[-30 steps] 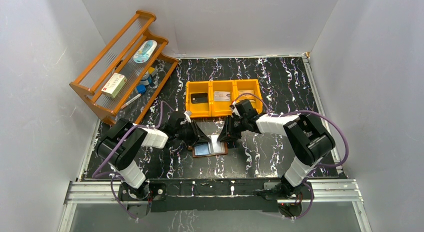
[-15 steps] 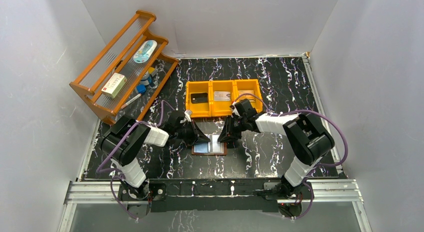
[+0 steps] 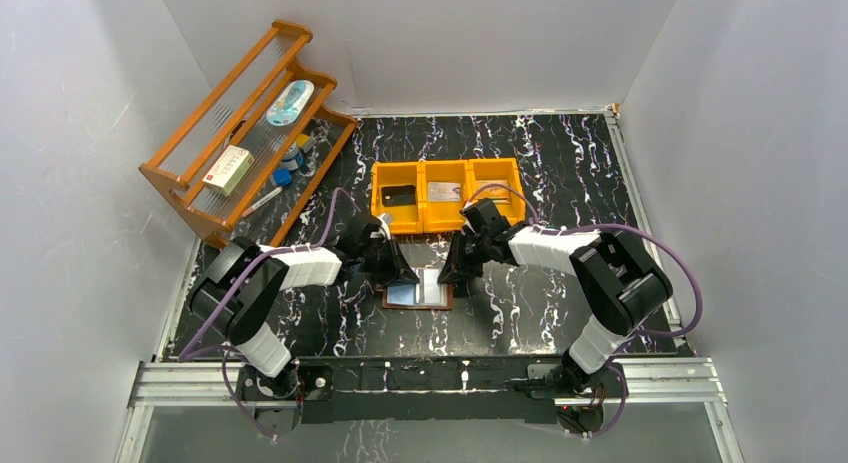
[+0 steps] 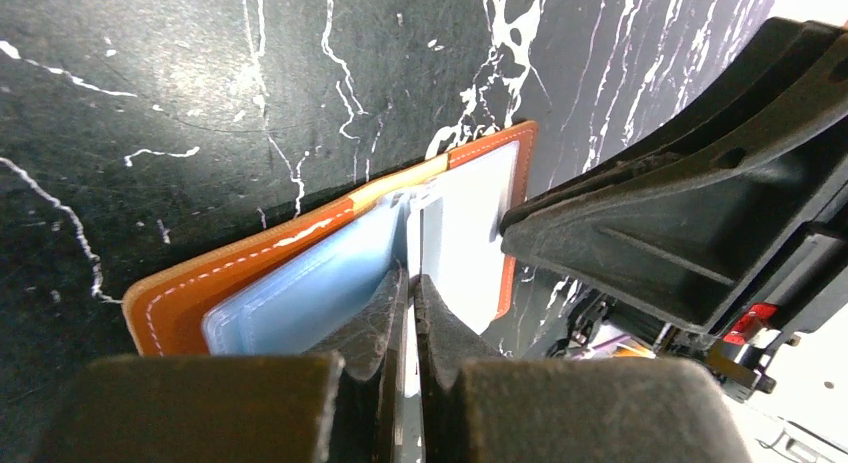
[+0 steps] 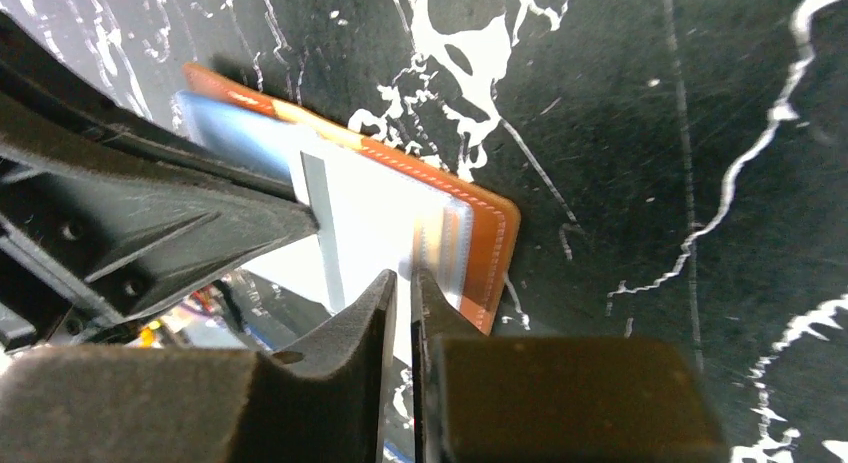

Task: Take the credit cards out of the card holder
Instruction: Remove the credit card from the card holder.

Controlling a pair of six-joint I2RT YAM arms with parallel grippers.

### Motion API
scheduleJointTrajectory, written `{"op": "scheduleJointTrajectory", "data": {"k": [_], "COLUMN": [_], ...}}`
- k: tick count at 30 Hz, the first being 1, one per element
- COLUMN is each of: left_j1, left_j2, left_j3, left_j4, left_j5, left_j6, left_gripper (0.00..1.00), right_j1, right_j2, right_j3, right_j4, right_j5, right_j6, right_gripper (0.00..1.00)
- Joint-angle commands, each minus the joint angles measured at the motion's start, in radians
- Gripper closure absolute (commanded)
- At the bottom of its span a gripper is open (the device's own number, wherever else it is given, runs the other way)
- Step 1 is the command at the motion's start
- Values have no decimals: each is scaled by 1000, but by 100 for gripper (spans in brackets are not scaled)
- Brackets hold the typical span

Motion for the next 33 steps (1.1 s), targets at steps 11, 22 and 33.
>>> {"op": "scheduleJointTrajectory", "data": {"k": [11, 22, 33], "left_j1": [0, 0, 0], "left_j2": [-108, -131, -94], "left_j3": [70, 68, 72], "left_j4": [-241, -246, -192], "left_j5": [-126, -100, -1], "left_j6": [127, 126, 126], "left_gripper": [100, 73, 56], "right_j1": [20, 75, 80], "right_j2": [-22, -25, 67], "right_j3": [62, 146, 98], "right_j4": [-171, -139, -113], "right_j5": [185, 144, 105], "right_j6": [-114, -60, 8], "right_gripper": [77, 62, 64]}}
